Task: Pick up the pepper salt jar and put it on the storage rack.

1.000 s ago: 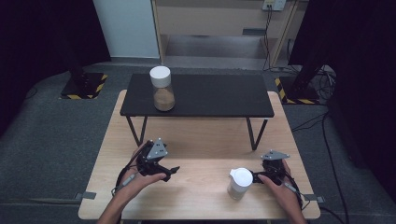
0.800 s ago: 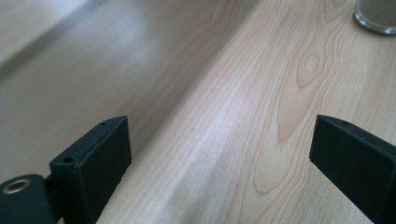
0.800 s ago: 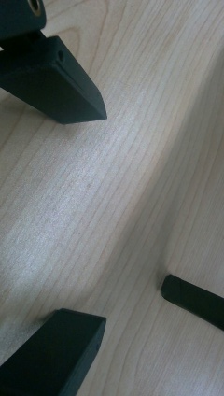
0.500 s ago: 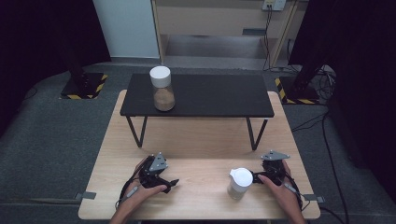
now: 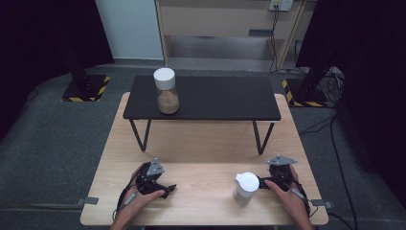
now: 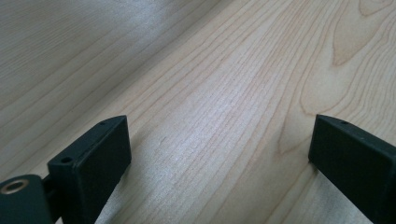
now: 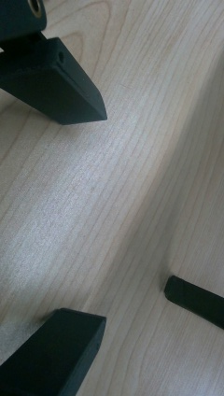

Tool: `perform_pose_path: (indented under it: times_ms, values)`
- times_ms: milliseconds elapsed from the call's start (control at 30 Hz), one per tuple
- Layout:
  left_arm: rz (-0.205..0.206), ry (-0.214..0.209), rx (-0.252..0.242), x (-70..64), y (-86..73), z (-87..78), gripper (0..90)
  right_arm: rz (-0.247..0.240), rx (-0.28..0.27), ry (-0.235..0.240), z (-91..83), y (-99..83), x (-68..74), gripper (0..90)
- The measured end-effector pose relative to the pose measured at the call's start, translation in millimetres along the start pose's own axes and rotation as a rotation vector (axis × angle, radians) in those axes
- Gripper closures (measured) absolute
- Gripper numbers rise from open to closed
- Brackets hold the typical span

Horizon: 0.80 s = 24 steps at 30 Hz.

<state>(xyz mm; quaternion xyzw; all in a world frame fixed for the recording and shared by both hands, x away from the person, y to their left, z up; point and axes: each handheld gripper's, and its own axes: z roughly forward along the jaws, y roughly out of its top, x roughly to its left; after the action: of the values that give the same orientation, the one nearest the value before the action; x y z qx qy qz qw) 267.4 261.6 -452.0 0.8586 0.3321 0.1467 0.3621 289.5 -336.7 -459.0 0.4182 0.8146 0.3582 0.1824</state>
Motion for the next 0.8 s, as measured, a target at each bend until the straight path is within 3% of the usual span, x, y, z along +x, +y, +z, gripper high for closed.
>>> perform_pose_path:
  times_ms: [800]
  values:
    - [0.005,-0.002,0.000,3.2,-1.9,-0.1,1.9,0.002,0.000,-0.002,-0.9,-0.9,1.3,4.5]
